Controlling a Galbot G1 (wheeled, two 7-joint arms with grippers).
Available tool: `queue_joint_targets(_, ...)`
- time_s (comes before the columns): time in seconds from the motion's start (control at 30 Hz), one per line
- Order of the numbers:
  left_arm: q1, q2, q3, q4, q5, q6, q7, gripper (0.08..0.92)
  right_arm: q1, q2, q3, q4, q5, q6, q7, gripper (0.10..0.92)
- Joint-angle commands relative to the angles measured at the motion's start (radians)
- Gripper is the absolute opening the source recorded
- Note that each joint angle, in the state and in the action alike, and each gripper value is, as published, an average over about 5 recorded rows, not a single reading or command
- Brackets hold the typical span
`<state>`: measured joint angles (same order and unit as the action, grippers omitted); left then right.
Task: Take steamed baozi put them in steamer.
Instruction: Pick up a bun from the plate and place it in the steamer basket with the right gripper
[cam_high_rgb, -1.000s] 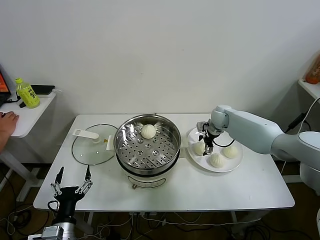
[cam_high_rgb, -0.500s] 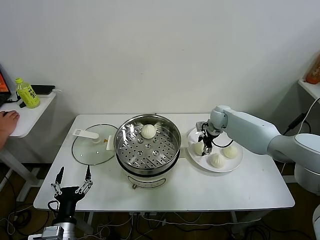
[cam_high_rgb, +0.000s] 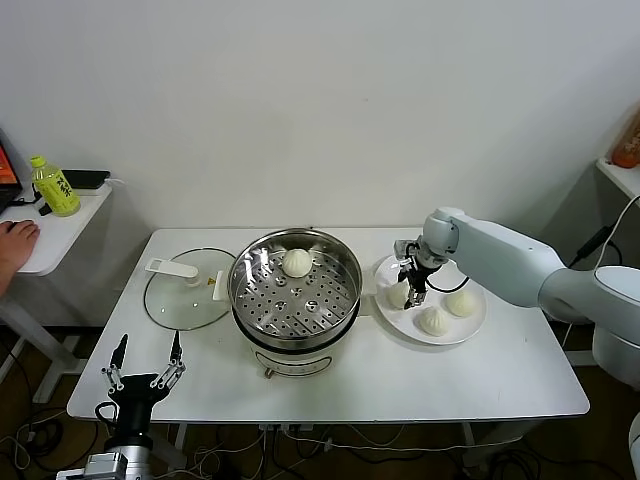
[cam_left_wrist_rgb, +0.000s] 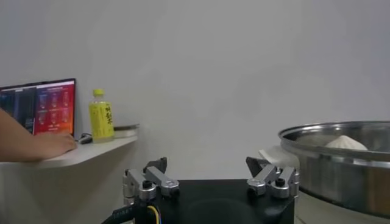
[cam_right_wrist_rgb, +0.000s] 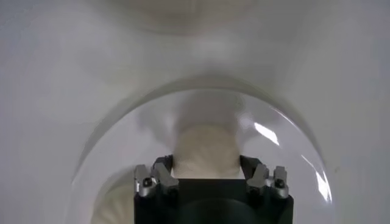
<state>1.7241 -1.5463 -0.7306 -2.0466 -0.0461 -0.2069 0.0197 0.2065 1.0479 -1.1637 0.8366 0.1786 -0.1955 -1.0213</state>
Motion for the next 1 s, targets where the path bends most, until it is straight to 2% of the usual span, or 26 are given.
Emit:
queue_joint_targets(0.03, -0.001, -0.001, 0.001, -0.002, 0.000, -0.001, 0.000, 0.823, 0.107, -0.017, -0.050, 0.065, 0.055, -0.001, -0.008, 0.714)
queue_joint_targets(0.7, -0.004, -0.008, 0.017, -0.011, 0.017, -0.002, -0.001, 0.823, 0.650, 0.024, -0.310, 0.225, 0.511, -0.017, -0.051, 0.712)
queue_joint_targets(1.0, -0.007, -0.018, 0.022, -0.022, 0.040, -0.002, 0.001, 0.823, 0.718, 0.102, -0.330, 0.324, 0.661, -0.060, -0.046, 0.712)
